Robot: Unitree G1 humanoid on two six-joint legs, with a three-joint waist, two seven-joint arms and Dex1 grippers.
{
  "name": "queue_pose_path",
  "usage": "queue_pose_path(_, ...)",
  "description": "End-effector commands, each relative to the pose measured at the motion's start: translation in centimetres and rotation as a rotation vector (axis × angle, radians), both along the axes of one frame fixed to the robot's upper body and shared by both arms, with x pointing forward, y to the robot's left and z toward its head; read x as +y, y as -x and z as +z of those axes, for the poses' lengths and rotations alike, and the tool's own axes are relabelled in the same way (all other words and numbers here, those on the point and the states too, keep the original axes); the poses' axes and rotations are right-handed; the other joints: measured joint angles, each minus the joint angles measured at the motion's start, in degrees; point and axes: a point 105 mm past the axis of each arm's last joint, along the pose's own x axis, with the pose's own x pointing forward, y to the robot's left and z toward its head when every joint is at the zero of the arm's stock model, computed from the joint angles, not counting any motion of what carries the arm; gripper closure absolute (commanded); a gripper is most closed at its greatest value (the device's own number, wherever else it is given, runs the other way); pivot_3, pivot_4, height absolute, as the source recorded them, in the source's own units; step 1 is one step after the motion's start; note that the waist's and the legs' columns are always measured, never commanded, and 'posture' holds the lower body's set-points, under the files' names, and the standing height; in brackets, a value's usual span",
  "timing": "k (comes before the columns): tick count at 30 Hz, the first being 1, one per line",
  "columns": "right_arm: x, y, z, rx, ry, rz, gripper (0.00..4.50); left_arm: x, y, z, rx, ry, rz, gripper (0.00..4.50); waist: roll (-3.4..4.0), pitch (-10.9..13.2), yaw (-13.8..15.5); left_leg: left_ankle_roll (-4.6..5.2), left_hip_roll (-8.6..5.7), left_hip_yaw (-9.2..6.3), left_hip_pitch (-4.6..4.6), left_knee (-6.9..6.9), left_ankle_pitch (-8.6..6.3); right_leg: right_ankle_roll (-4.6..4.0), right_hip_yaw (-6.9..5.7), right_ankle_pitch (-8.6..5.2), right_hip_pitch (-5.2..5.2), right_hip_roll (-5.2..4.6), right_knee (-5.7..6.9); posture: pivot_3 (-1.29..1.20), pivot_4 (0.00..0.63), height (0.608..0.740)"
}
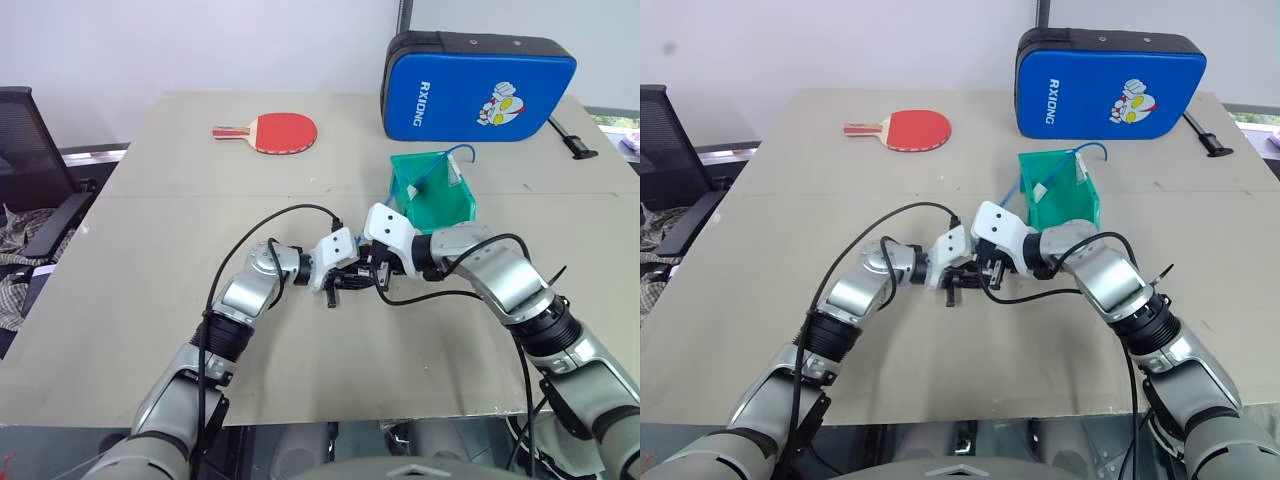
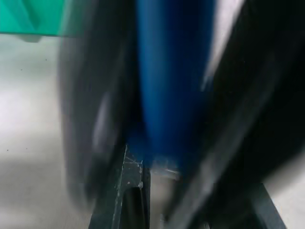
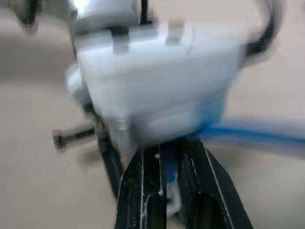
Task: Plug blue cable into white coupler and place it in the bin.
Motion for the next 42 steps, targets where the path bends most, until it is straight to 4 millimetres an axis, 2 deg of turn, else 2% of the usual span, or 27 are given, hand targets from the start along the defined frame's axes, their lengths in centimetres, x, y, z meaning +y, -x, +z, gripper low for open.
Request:
queue_pose_path(1, -1.4, 1.4, -5.9, 0.201, 0.171, 0.013, 4.50, -0.6, -0.3, 1.9, -0.073, 0.033, -0.010, 3.81, -0.02, 0.0, 0.0, 0.00, 0.00, 0.02, 0.00, 0.00, 0.00, 0.00, 0.01, 0.00, 0.00, -0.01, -0.02, 0.00, 0.150, 0.731)
queue_pose_path(8, -2.6, 1.6, -6.8, 0.215, 0.185, -0.003, 4.50, -0.4, -0.3, 1.9, -0.072, 0.038, 0.011, 3.81, 0.02, -0.4, 0.1, 0.00, 0.00, -0.02, 0.00, 0.00, 0.00, 0.01, -0.01, -0.01, 0.03, -0.03, -0.06, 0.00, 0.150, 0.731)
queue_pose_path(15, -4.0, 1.1, -6.3, 0.198, 0.090, -0.117, 4.50, -0.3, -0.3, 2.0, -0.071, 0.043, 0.024, 3.81, 0.10, -0.5, 0.3, 0.01, -0.02, -0.11, 0.00, -0.01, -0.01, 0.01, -0.10, -0.01, 0.15, -0.11, -0.19, 0.00, 0.150, 0.731)
queue_pose_path(20, -5.6, 1.6, -6.1, 0.194, 0.054, -0.178, 4.50, -0.2, -0.6, 2.1, -0.066, 0.046, 0.028, 3.81, 0.10, -0.5, 0.2, 0.04, -0.06, -0.11, -0.04, -0.01, -0.03, 0.04, -0.11, -0.03, 0.17, -0.18, -0.26, 0.00, 0.150, 0.731)
queue_pose_path(24, -6.1, 1.9, -6.9, 0.201, 0.080, -0.191, 4.50, -0.2, -0.6, 2.1, -0.064, 0.046, 0.026, 3.81, 0.14, -0.5, 0.1, 0.04, -0.05, -0.14, 0.10, -0.01, -0.03, 0.01, -0.14, -0.23, 0.28, -0.17, -0.24, 0.00, 0.150, 0.731)
queue_pose_path(28, -6.0, 1.8, -7.2, 0.193, 0.095, -0.191, 4.50, -0.2, -0.7, 2.2, -0.065, 0.044, 0.022, 3.81, 0.16, -0.5, 0.1, 0.04, -0.02, -0.14, 0.23, -0.02, -0.03, 0.02, -0.14, -0.29, 0.35, -0.11, -0.18, 0.00, 0.150, 0.731)
queue_pose_path(37, -4.4, 1.6, -7.9, 0.210, 0.117, -0.135, 4.50, -0.4, -0.7, 2.4, -0.073, 0.043, 0.016, 3.81, 0.16, -0.5, 0.0, 0.04, 0.01, -0.07, 0.51, -0.06, -0.03, 0.04, -0.07, -0.31, 0.55, -0.10, -0.20, 0.00, 0.150, 0.731)
queue_pose_path(42, -4.1, 2.4, -9.7, 0.282, 0.173, -0.085, 4.50, -0.5, -0.6, 2.4, -0.077, 0.041, 0.010, 3.81, 0.17, -0.5, -0.1, 0.04, 0.05, -0.07, 0.60, -0.08, -0.03, 0.03, -0.07, -0.31, 0.62, -0.08, -0.19, 0.00, 0.150, 0.731)
